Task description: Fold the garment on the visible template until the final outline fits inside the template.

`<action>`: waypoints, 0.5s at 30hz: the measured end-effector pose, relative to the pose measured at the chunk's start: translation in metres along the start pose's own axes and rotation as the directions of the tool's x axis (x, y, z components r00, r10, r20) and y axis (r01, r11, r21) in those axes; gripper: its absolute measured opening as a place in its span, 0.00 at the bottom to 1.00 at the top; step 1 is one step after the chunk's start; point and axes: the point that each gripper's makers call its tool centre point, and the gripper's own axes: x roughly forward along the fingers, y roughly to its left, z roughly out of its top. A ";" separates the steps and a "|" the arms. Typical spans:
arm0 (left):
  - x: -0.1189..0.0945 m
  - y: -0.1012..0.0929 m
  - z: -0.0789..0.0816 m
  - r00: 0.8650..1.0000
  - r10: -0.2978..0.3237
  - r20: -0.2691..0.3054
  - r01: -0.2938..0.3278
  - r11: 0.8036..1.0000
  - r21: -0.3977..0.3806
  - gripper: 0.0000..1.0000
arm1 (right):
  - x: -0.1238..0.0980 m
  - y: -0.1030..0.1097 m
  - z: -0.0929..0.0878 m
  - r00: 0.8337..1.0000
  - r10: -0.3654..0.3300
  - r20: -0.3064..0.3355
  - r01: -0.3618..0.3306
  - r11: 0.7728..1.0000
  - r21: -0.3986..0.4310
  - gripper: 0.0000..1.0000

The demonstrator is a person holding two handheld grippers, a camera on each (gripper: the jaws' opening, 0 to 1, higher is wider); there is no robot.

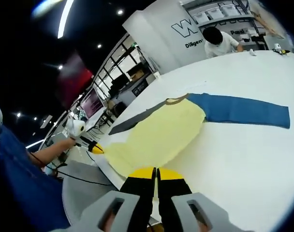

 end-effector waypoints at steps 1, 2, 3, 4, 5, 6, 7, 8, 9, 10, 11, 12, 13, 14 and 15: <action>0.002 0.000 -0.002 1.000 -0.003 -0.003 0.003 1.000 -0.002 0.01 | 0.001 -0.002 -0.006 1.000 -0.007 -0.009 0.007 1.000 0.002 0.00; 0.008 0.002 -0.011 1.000 -0.002 -0.012 0.002 1.000 -0.001 0.01 | 0.002 -0.005 -0.013 1.000 -0.018 -0.017 0.018 1.000 0.008 0.00; 0.008 0.002 -0.012 1.000 -0.001 -0.014 0.001 1.000 -0.001 0.01 | 0.003 -0.007 -0.016 1.000 -0.023 -0.021 0.023 1.000 0.010 0.00; 0.012 0.004 -0.019 1.000 -0.002 -0.024 0.002 1.000 -0.009 0.01 | 0.004 -0.008 -0.019 0.999 -0.027 -0.025 0.027 1.000 0.012 0.00; 0.011 0.002 -0.022 1.000 -0.007 -0.026 0.006 1.000 -0.015 0.01 | 0.004 -0.012 -0.026 0.999 -0.043 -0.033 0.043 0.999 0.018 0.00; 0.011 0.001 -0.023 1.000 -0.009 -0.025 0.009 1.000 -0.016 0.01 | 0.005 -0.014 -0.028 0.998 -0.045 -0.036 0.046 0.999 0.020 0.00; 0.015 0.003 -0.027 1.000 -0.010 -0.026 0.010 1.000 -0.024 0.01 | 0.005 -0.015 -0.031 0.998 -0.046 -0.037 0.047 0.999 0.025 0.00; 0.016 0.004 -0.029 1.000 -0.010 -0.028 0.009 1.000 -0.028 0.01 | 0.006 -0.017 -0.034 0.998 -0.051 -0.037 0.052 0.998 0.029 0.00; 0.017 0.002 -0.031 0.999 -0.010 -0.031 0.009 0.999 -0.032 0.01 | 0.006 -0.017 -0.035 0.998 -0.053 -0.038 0.054 0.998 0.030 0.00; 0.018 0.002 -0.034 0.999 -0.010 -0.035 0.009 0.999 -0.037 0.01 | 0.007 -0.020 -0.040 0.997 -0.058 -0.045 0.059 0.998 0.035 0.00; 0.019 0.002 -0.036 0.999 -0.009 -0.038 0.007 0.999 -0.040 0.01 | 0.008 -0.021 -0.042 0.997 -0.059 -0.048 0.061 0.997 0.039 0.00; 0.020 0.003 -0.039 0.999 -0.009 -0.042 0.007 0.999 -0.044 0.01 | 0.009 -0.021 -0.044 0.997 -0.059 -0.049 0.061 0.997 0.042 0.00; 0.019 0.000 -0.041 0.999 -0.009 -0.045 0.007 0.999 -0.051 0.01 | 0.012 -0.019 -0.049 0.997 -0.055 -0.054 0.057 0.997 0.050 0.00; 0.019 0.000 -0.042 0.999 -0.009 -0.047 0.007 0.999 -0.053 0.01 | 0.013 -0.018 -0.052 0.997 -0.053 -0.057 0.056 0.997 0.053 0.00; 0.022 0.002 -0.045 0.999 -0.009 -0.050 0.006 0.998 -0.055 0.01 | 0.015 -0.017 -0.055 0.997 -0.054 -0.062 0.058 0.997 0.054 0.00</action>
